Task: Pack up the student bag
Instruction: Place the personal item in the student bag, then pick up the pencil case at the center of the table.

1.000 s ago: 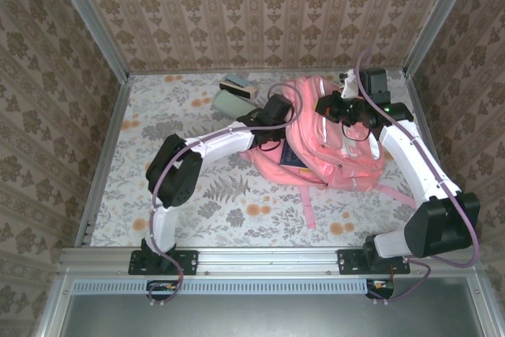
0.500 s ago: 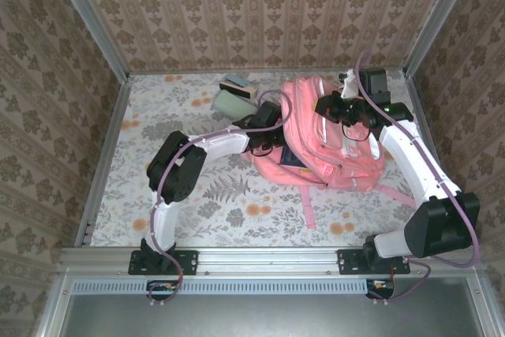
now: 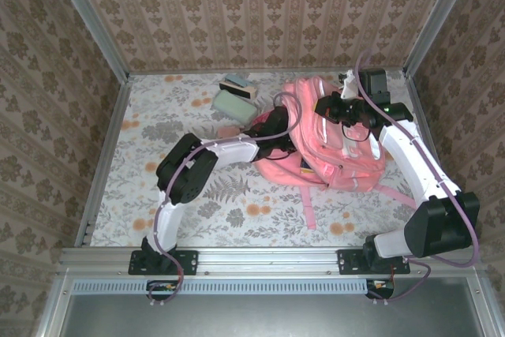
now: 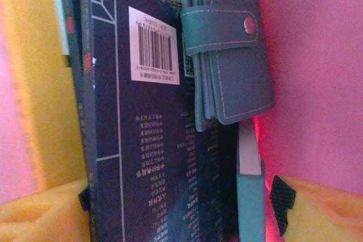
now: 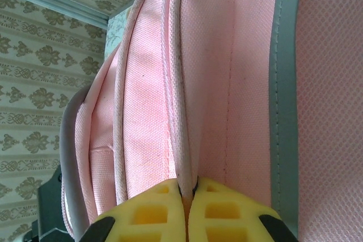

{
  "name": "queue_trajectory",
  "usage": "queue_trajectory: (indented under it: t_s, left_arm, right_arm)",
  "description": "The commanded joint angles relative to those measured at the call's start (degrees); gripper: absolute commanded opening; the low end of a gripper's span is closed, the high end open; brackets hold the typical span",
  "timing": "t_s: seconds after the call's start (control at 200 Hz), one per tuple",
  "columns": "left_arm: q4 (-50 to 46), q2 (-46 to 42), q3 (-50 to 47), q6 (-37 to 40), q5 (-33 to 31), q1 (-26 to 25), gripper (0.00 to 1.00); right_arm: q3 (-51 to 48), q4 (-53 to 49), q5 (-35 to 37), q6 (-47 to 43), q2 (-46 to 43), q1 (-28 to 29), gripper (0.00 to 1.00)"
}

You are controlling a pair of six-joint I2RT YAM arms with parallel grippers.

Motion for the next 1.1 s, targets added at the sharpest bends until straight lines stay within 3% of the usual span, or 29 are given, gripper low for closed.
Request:
queue_trajectory:
  t_s: [0.0,0.18,0.48,0.7,0.85,1.095]
  left_arm:
    - [3.42,0.76,-0.01,-1.56,2.36,-0.97,0.81]
    - [-3.17,-5.32,-3.95,2.04,-1.7,1.42,0.9]
    - [-23.06,-17.21,-4.96,14.32,-9.78,4.0,0.96]
    - [-37.64,-19.44,-1.6,25.86,-17.52,7.9,0.82]
    - [-44.49,-19.52,-0.55,29.66,-24.59,11.69,0.73]
    - [-51.13,-15.03,5.33,32.3,-31.73,16.06,0.73]
  right_arm:
    - [0.88,3.63,-3.94,-1.23,-0.6,0.49,0.07]
    - [1.14,1.57,-2.03,-4.19,-0.6,0.4,0.07]
    - [2.86,-1.04,-1.12,-8.39,1.77,-0.39,0.07]
    - [2.68,-0.51,-1.91,-8.2,2.48,-0.39,0.08]
    - [2.51,-0.38,-2.17,-8.03,2.43,-0.39,0.08]
    - [1.94,0.26,-2.86,-7.28,2.67,-0.39,0.09]
